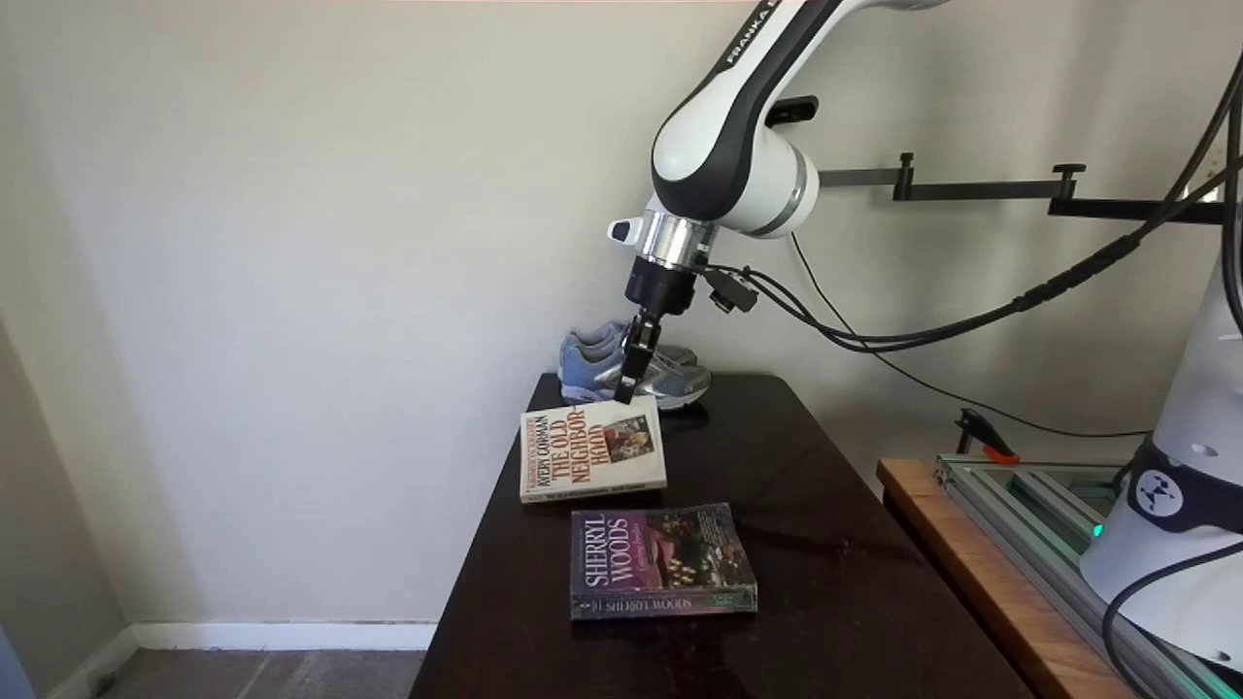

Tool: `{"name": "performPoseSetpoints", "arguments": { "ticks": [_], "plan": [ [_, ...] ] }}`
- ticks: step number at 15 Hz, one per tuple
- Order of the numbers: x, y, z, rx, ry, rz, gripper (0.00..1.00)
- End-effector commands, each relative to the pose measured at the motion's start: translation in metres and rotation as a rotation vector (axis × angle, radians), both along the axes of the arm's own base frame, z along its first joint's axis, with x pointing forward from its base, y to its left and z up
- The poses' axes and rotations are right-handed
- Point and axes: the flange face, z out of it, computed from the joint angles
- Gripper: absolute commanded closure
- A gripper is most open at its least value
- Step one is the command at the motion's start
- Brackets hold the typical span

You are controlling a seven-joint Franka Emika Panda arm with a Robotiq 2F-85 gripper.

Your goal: Put the book on the other book

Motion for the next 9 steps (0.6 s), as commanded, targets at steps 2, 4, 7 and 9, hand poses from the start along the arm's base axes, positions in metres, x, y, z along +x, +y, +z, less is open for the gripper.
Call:
{"name": "performPoseSetpoints", "arguments": {
  "ticks": [2, 4, 7, 9],
  "plan": [
    [-0.009, 0.015, 0.034, -0.017, -0.032, 0.015, 0.99],
    [-0.01, 0.02, 0.043, -0.028, -0.045, 0.019, 0.99],
    [-0.01, 0.026, 0.056, -0.032, -0.061, 0.022, 0.99],
    [-0.01, 0.03, 0.063, -0.035, -0.068, 0.025, 0.99]
  ]
}}
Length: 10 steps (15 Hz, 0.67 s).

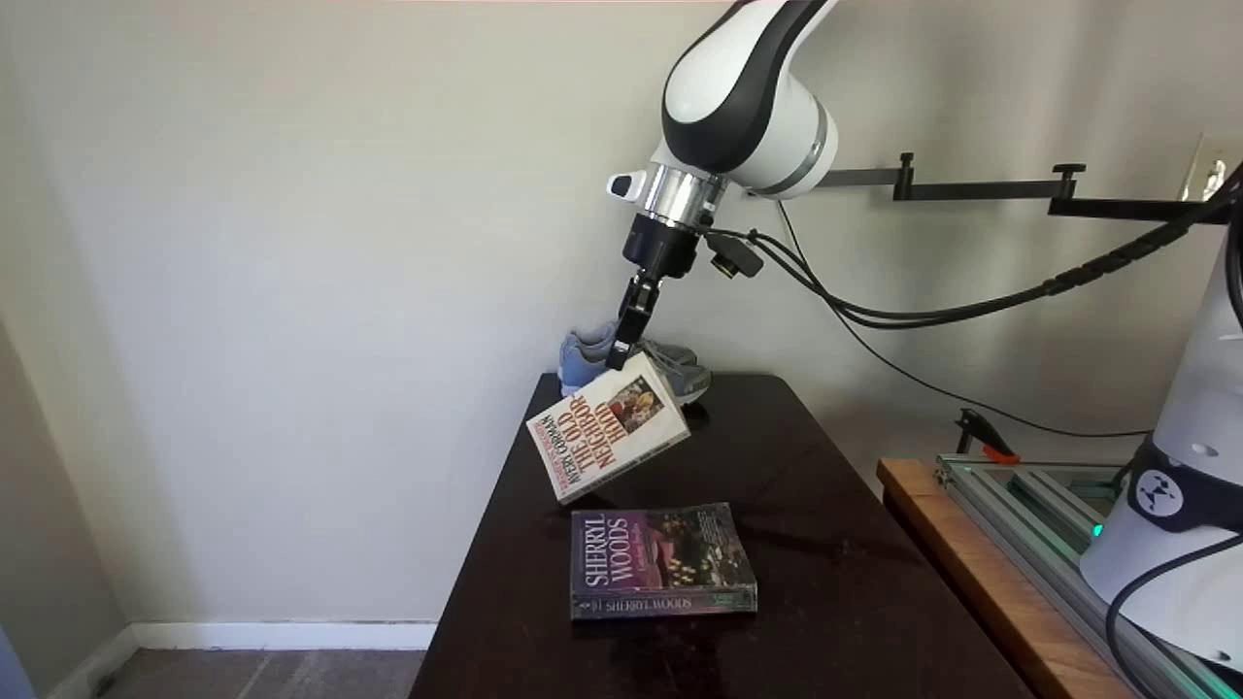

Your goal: Put the book on the other book

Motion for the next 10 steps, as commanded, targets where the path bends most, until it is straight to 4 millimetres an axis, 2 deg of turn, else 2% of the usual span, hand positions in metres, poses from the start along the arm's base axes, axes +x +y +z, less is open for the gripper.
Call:
{"name": "performPoseSetpoints", "arguments": {
  "ticks": [1, 10],
  "plan": [
    [-0.01, 0.012, 0.02, 0.0, -0.014, 0.012, 0.99],
    [-0.009, 0.036, 0.049, 0.006, -0.05, 0.047, 0.99]
  ]
}}
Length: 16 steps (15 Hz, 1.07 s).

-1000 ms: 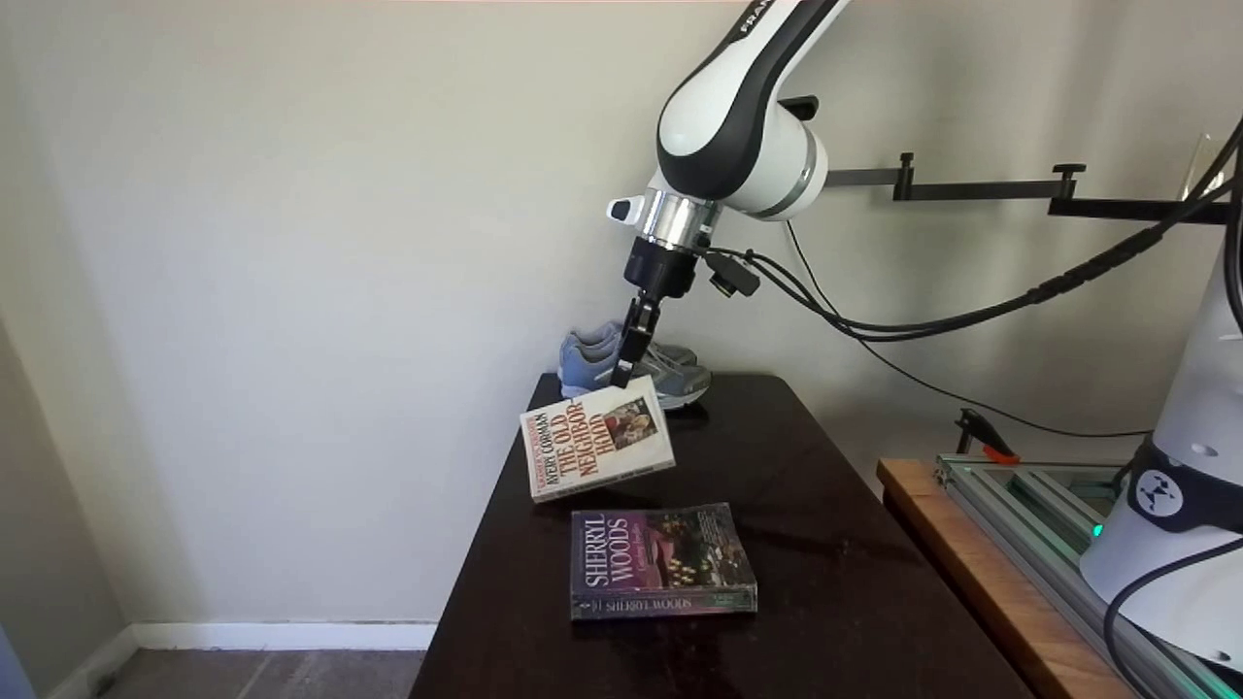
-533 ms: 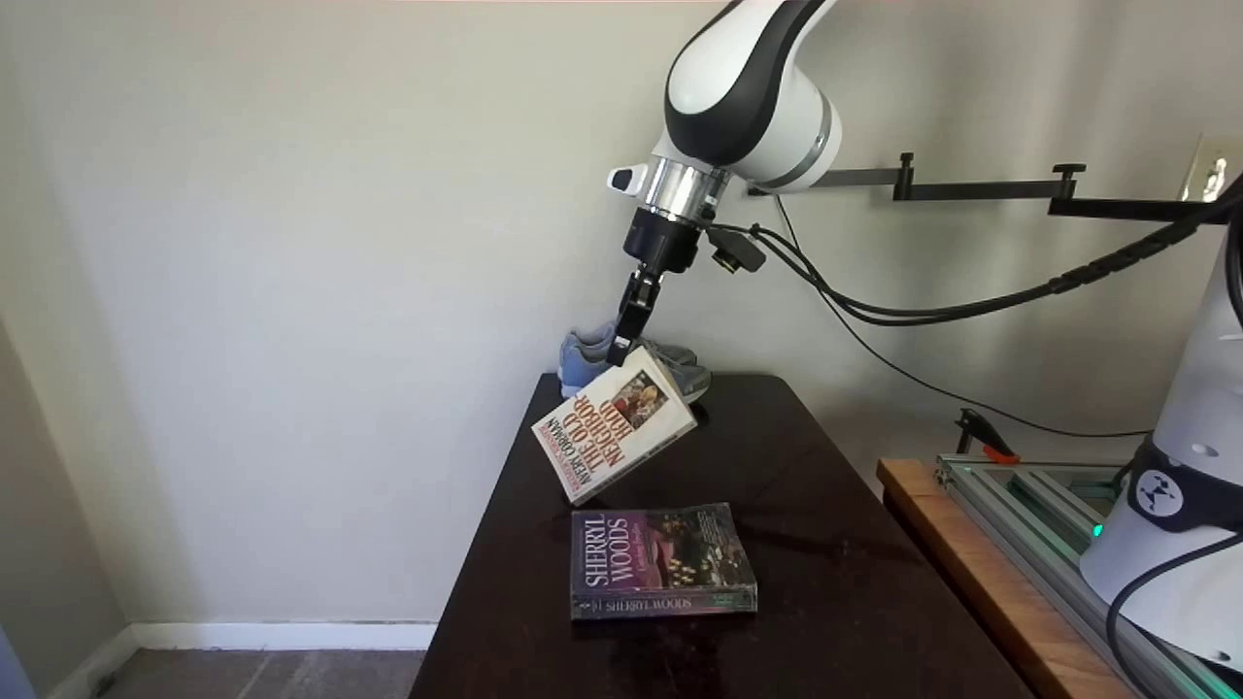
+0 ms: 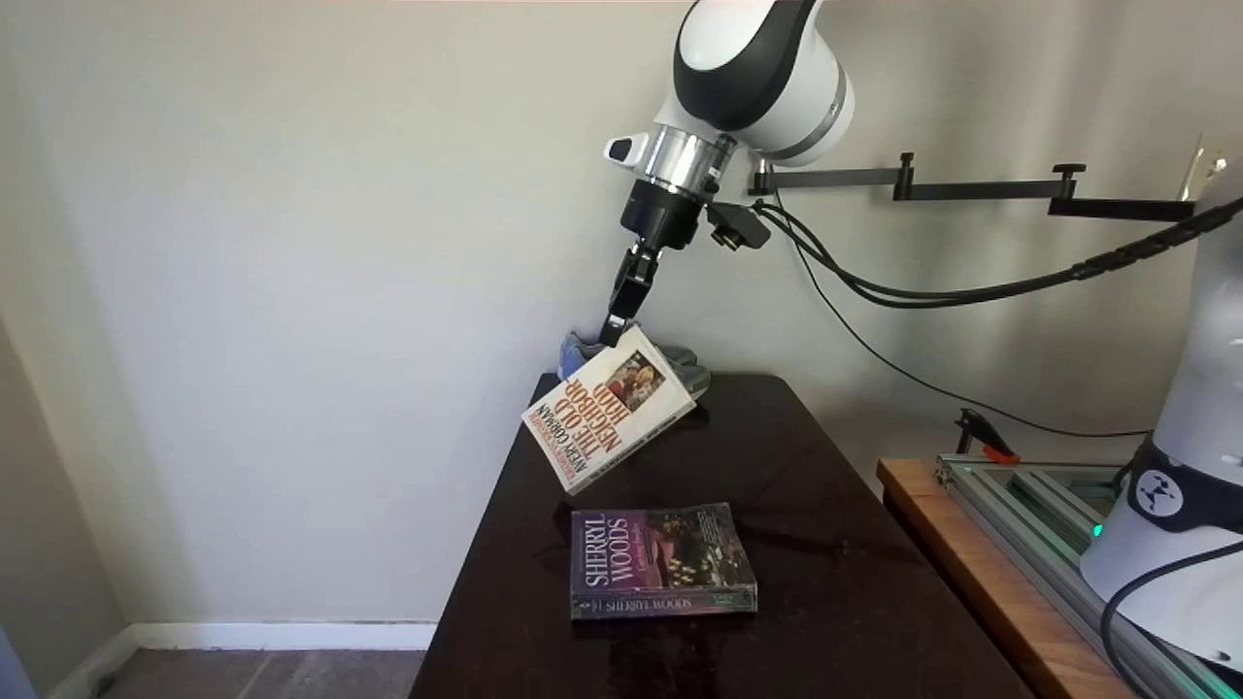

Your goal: Put the book on the other book

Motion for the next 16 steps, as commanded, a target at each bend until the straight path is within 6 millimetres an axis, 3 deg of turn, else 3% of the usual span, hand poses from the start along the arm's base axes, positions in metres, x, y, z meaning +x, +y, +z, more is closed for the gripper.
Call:
{"name": "performPoseSetpoints", "arguments": {
  "ticks": [1, 13, 16],
  "plan": [
    [-0.01, 0.018, 0.015, 0.021, -0.014, 0.008, 0.99],
    [-0.041, 0.073, 0.019, 0.09, -0.036, -0.02, 0.99],
    [-0.048, 0.091, 0.012, 0.104, -0.016, -0.012, 0.99]
  ]
}}
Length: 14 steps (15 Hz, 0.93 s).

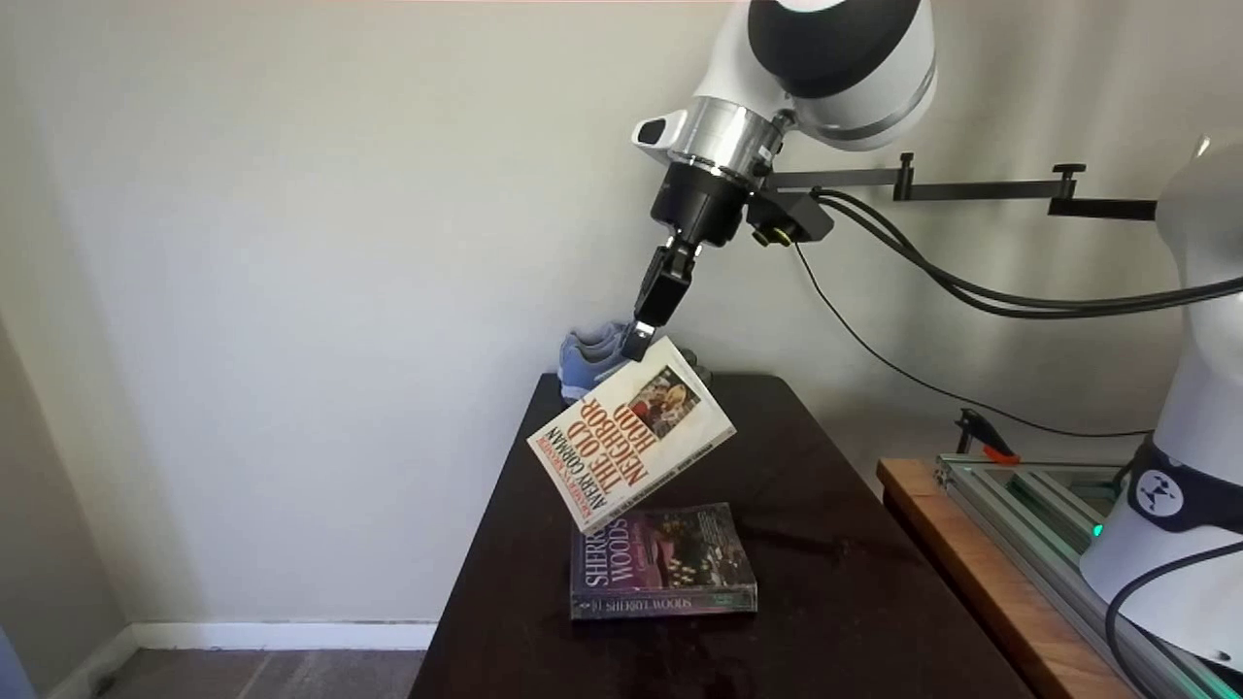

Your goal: Put the book on the other book

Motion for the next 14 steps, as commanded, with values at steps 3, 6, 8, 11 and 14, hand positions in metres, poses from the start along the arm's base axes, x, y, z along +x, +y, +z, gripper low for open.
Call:
{"name": "performPoseSetpoints", "arguments": {
  "ticks": [3, 6, 8, 11, 14],
  "plan": [
    [-0.024, 0.029, -0.016, 0.034, 0.03, -0.021, 0.99],
    [-0.035, 0.033, -0.031, 0.035, 0.063, -0.032, 0.99],
    [-0.025, 0.03, -0.035, 0.036, 0.078, -0.042, 0.99],
    [-0.026, 0.029, -0.042, 0.039, 0.095, -0.057, 0.99],
    [-0.026, 0.027, -0.051, 0.037, 0.116, -0.072, 0.99]
  ]
}}
